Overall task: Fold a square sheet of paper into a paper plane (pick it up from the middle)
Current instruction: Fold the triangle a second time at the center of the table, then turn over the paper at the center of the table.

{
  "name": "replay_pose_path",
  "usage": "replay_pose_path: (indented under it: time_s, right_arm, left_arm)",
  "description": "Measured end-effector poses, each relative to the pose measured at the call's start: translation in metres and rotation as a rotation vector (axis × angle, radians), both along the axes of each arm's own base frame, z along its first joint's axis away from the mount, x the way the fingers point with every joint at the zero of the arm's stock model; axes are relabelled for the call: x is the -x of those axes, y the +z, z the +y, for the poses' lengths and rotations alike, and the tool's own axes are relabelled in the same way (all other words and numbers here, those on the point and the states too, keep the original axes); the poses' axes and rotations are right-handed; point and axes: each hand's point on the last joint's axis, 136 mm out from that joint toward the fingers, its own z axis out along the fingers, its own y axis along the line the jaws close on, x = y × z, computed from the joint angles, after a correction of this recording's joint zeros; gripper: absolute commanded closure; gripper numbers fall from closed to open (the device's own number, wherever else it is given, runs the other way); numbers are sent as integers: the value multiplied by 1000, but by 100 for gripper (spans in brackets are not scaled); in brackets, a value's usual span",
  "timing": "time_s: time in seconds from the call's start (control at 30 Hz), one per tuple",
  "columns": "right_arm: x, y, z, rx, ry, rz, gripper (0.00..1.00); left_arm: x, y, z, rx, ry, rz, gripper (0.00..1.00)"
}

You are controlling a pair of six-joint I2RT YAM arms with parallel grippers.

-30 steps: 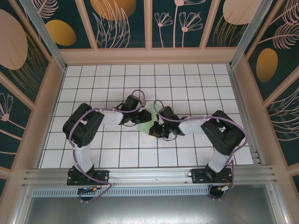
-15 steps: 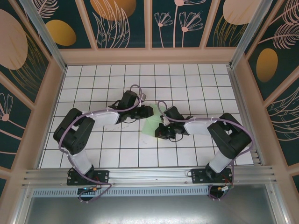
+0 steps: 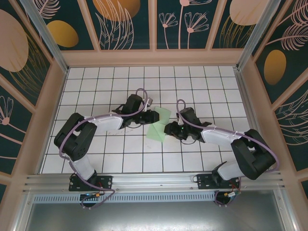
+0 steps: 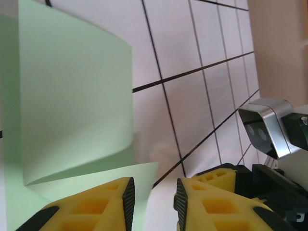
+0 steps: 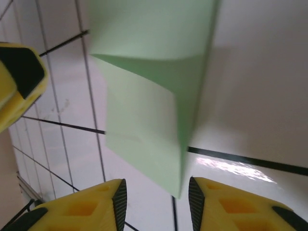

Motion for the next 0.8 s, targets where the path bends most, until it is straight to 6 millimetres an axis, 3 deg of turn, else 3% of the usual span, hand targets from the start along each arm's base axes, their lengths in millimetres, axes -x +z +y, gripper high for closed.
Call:
replay_pose_path:
  time_s: [0.5, 0.8]
  right_arm:
    - [-9, -20, 6, -27, -83, 68, 57]
    - [-17, -25, 11, -39, -102, 79, 59]
  left_arm:
    - [-1, -44, 8, -99, 16, 53, 70]
    - [-4, -55, 11, -129, 33, 62, 71]
